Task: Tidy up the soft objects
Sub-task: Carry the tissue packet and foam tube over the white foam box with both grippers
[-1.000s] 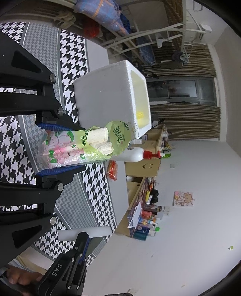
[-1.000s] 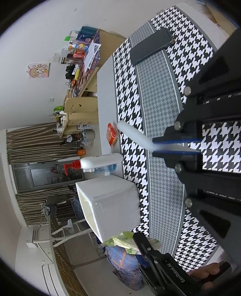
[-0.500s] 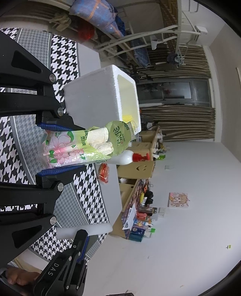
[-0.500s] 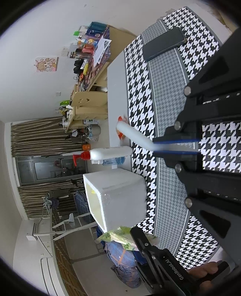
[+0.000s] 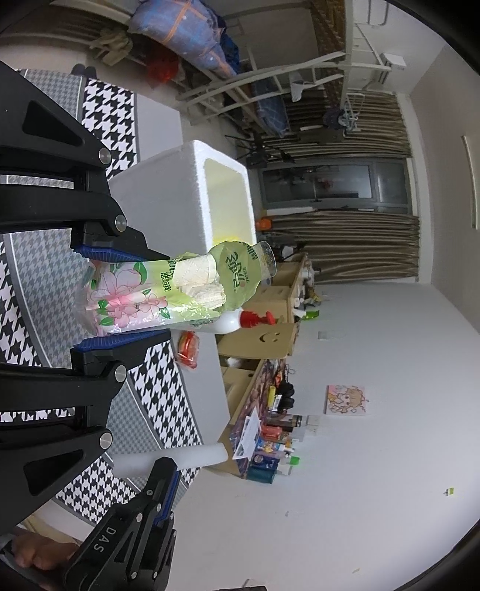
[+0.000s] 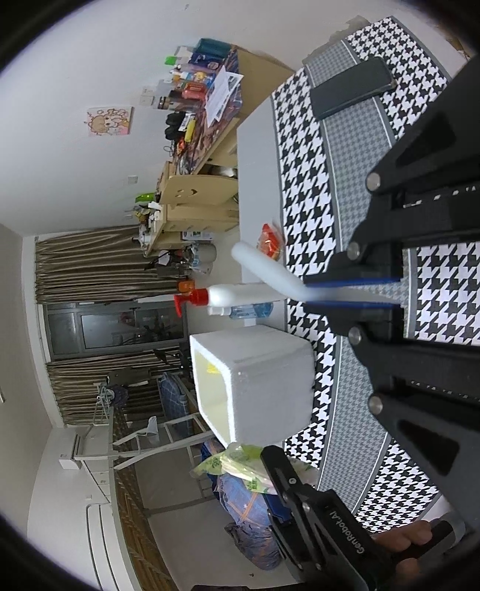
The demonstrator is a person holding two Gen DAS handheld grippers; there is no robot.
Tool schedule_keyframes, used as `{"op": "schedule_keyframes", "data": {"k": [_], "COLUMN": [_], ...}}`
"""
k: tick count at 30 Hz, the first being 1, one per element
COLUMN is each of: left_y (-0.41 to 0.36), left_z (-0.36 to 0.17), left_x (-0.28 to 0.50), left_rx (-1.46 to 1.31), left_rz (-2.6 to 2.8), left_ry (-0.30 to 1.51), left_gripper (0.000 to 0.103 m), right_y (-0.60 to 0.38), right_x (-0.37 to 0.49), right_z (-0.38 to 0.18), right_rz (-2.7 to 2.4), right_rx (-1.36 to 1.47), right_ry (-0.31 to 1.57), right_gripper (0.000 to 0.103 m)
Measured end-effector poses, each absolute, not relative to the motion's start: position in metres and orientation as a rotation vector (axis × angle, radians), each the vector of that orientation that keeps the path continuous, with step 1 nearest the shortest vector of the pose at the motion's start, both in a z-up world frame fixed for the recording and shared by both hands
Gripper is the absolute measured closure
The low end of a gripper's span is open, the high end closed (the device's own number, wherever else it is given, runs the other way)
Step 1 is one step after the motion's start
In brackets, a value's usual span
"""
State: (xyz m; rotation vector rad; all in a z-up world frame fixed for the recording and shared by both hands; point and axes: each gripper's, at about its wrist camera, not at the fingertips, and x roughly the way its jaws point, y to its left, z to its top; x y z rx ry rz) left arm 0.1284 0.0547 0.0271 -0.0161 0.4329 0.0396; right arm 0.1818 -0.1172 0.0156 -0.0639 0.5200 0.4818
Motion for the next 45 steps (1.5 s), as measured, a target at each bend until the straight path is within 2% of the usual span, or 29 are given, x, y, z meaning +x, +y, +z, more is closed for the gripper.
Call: {"op": "schedule_keyframes", "data": {"k": [19,45], "left_y": [0.068,0.101], "left_z": [0.056,0.077], "left_x": [0.142,0.181], "left_rx": [-0.001,-0.047], "left_rz": [0.076,0.125], "left_ry": [0.359,0.360], "left_gripper": [0.069,0.069], "right_y": [-0.093,-0.052], "right_x": [0.192,0.220], "right_z": [0.047,0.072], "right_rz": [0.537,0.631], "right_rx": [-0.084,-0.094], "right_ry": [0.462,0.451], "right_gripper": [0.094,0.093]}}
